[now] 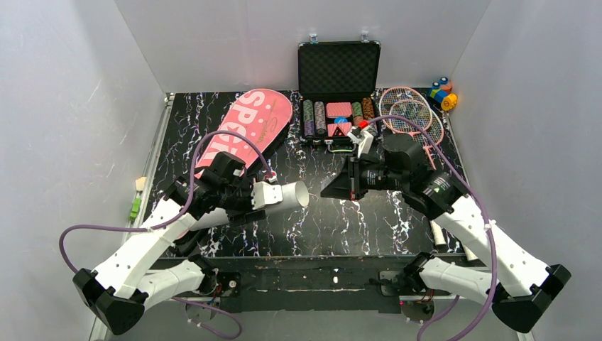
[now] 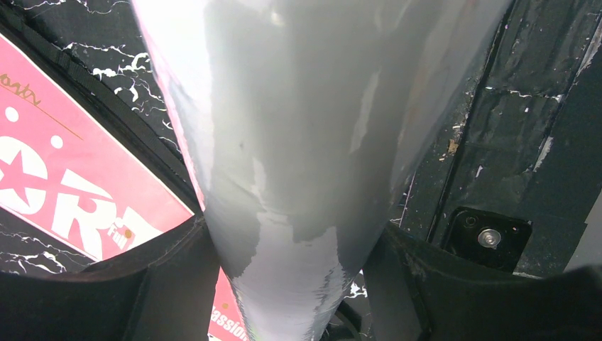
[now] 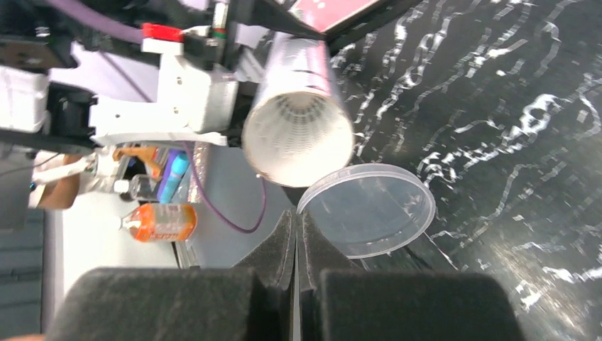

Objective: Pack up the badminton gear

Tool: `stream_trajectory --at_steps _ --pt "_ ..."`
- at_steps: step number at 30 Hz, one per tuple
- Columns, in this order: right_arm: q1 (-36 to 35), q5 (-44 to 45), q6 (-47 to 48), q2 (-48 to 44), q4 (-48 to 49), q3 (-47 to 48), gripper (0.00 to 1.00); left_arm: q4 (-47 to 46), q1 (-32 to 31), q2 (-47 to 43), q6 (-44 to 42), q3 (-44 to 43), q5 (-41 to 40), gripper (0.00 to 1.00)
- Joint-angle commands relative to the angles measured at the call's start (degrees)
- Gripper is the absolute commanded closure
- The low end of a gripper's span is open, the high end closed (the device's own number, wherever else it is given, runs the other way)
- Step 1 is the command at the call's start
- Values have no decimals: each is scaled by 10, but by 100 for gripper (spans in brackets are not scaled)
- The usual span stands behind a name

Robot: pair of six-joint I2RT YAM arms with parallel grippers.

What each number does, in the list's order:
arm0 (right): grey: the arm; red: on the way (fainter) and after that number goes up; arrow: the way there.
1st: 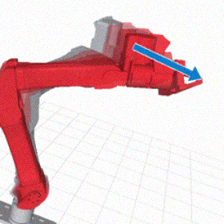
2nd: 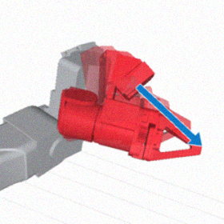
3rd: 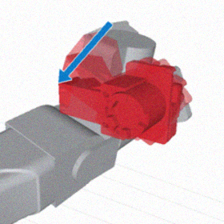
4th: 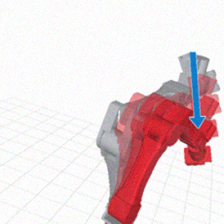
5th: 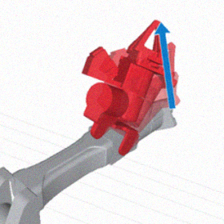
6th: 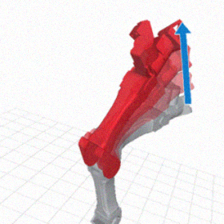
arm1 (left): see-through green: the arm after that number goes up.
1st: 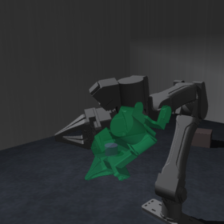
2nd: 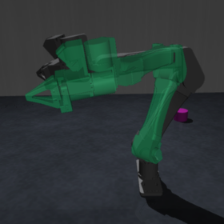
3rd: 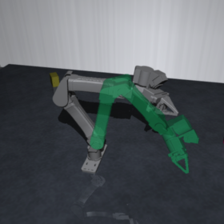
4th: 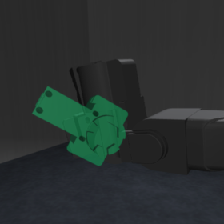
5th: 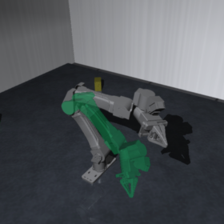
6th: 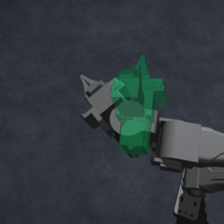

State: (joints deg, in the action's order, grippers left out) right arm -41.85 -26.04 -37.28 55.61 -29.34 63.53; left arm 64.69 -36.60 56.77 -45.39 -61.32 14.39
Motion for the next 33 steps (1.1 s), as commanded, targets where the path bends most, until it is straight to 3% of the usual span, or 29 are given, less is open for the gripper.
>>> stream_trajectory --at_steps 1,7,33 --pt "-24 -64 -5 14 107 19 99 -5 -3 -9 -1 -6 8 77" --pt "-41 -82 -24 35 161 18 99 -3 -3 -11 2 -8 8 77" --pt "-62 -104 -40 80 213 -29 99 -8 -3 -15 6 -11 12 77"
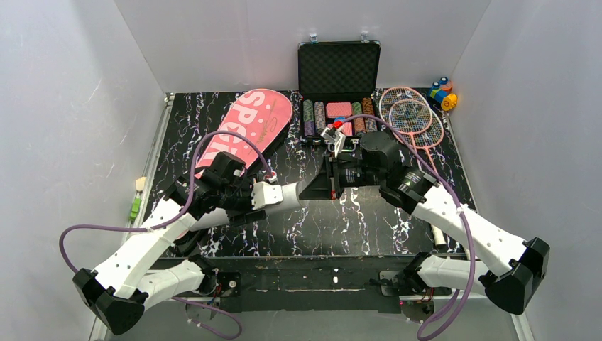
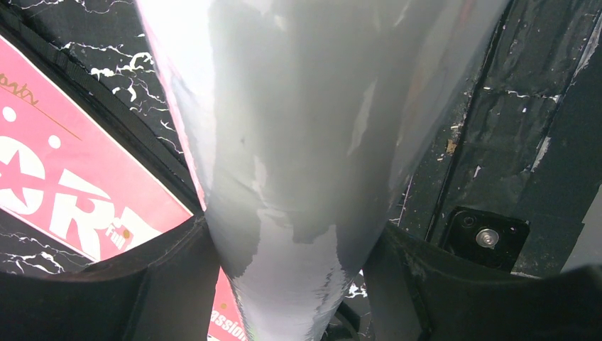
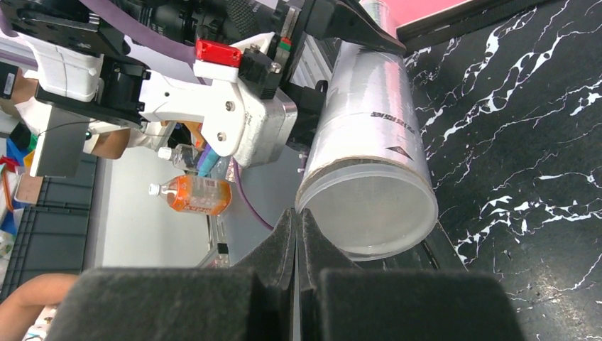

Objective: Pack up the badminton gear

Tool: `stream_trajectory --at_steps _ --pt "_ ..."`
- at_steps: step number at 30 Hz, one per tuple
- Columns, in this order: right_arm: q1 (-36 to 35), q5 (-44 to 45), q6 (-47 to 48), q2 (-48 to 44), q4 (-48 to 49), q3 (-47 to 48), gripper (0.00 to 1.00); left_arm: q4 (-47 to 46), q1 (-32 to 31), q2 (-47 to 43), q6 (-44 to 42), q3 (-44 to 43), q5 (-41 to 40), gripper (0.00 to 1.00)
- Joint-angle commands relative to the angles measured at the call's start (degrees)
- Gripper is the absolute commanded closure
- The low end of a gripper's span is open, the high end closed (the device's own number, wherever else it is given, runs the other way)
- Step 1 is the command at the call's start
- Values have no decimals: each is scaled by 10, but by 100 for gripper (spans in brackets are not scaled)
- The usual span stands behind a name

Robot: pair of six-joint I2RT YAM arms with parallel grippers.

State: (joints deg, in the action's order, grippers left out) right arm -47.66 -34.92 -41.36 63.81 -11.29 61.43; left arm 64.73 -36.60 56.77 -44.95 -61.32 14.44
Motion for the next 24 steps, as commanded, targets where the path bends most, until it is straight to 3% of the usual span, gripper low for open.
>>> stream_trajectory --at_steps 1,13,17,24 --pt "-3 -15 1 -2 31 -8 99 -9 -3 -15 2 -10 11 77" --pt "-3 -28 -10 3 47 -23 98 -10 -3 -15 3 -12 12 77" --pt "-3 -40 -22 2 73 -33 73 -8 -3 -16 4 -13 11 77" --pt "0 -38 -33 -15 100 -44 50 -7 -3 -19 4 -9 12 78"
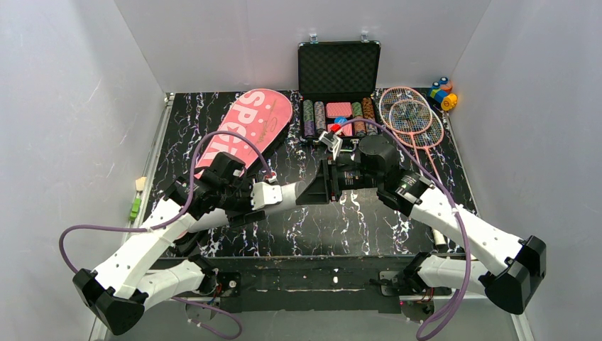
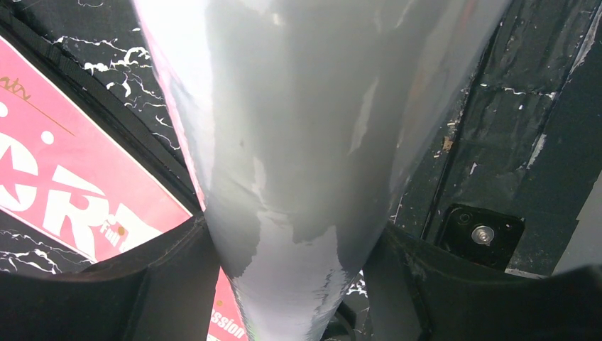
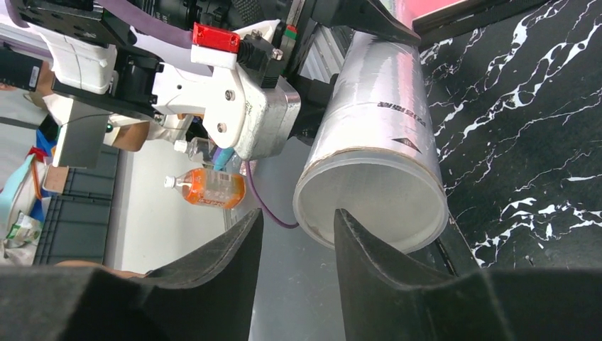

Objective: Pack up the badminton gear

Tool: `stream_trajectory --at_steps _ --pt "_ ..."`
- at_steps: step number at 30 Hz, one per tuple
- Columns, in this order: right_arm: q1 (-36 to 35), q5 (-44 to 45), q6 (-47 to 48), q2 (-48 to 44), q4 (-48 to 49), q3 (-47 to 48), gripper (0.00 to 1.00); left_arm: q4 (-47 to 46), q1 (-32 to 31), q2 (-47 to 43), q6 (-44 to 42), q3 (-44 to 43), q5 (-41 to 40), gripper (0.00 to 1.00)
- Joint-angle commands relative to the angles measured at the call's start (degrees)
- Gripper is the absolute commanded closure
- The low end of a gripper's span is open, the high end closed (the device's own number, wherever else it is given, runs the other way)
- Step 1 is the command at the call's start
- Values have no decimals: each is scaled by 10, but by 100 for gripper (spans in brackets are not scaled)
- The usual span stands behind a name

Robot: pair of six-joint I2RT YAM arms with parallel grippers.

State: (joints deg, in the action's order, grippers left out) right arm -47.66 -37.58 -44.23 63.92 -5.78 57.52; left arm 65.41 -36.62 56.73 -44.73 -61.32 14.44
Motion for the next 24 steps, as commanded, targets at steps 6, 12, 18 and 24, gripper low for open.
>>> stream_trajectory --at_steps 6,12,18,24 --pt "20 -20 -14 -40 52 -14 43 -14 -3 -17 1 -10 14 78" --pt "63 -24 -12 -56 32 -6 42 -14 -2 -20 2 -8 15 78" --pt "64 -37 -29 -23 48 10 41 -14 -3 -18 3 -8 15 78" --pt "62 -22 -45 -10 64 8 46 -14 -2 -17 3 -7 15 78"
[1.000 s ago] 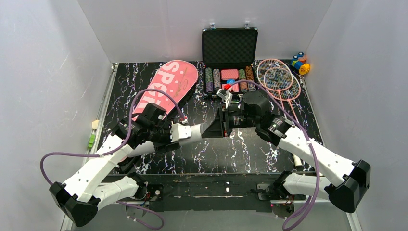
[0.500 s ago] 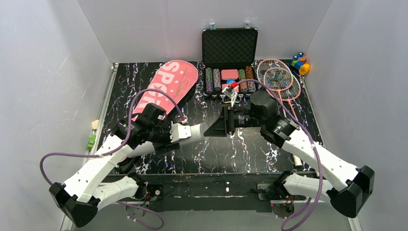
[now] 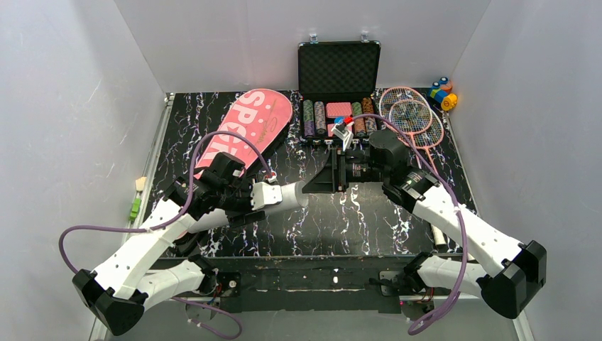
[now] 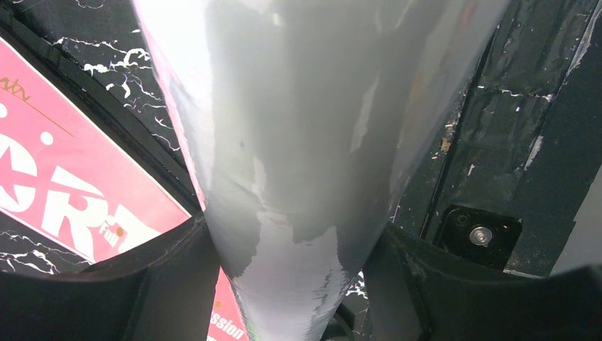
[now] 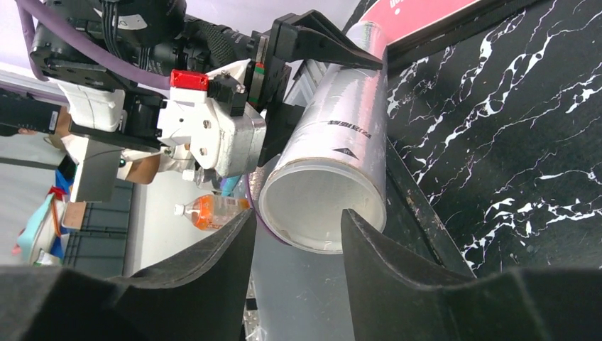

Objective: Pack up the badminton gear

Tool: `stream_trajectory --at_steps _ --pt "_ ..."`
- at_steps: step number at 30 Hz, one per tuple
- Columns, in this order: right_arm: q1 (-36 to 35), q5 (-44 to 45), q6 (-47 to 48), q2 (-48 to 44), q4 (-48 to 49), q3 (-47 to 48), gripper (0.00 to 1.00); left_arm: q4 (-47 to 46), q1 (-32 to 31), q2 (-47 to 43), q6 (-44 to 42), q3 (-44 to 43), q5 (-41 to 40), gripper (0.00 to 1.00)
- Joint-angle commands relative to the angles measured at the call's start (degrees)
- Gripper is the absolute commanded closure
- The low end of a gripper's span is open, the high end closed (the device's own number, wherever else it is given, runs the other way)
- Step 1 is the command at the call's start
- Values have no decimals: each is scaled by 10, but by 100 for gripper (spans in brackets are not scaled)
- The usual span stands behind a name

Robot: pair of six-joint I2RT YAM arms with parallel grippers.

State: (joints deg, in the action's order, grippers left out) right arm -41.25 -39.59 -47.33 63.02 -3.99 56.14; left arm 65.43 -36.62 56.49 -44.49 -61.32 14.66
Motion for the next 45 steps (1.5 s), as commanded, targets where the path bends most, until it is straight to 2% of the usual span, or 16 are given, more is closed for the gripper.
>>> stream_trajectory --at_steps 1,7,10,29,36,41,45 --pt "-3 1 -16 0 52 20 48 -14 -3 -14 2 -7 13 78" --pt "-5 11 -22 10 55 18 68 -18 -3 -13 3 -8 13 78" --pt "-8 15 -20 16 49 22 72 -18 -3 -13 3 -8 13 77" --pt "-54 69 18 54 -18 55 76 -18 -2 -7 4 -20 17 77" --pt "-62 77 13 56 -13 42 81 -18 -2 -6 7 -25 20 78" --pt "-63 98 6 31 -7 22 82 -23 -3 -1 20 -35 26 77" --pt "-63 121 10 -7 -16 2 79 -25 -3 -1 23 -36 28 77"
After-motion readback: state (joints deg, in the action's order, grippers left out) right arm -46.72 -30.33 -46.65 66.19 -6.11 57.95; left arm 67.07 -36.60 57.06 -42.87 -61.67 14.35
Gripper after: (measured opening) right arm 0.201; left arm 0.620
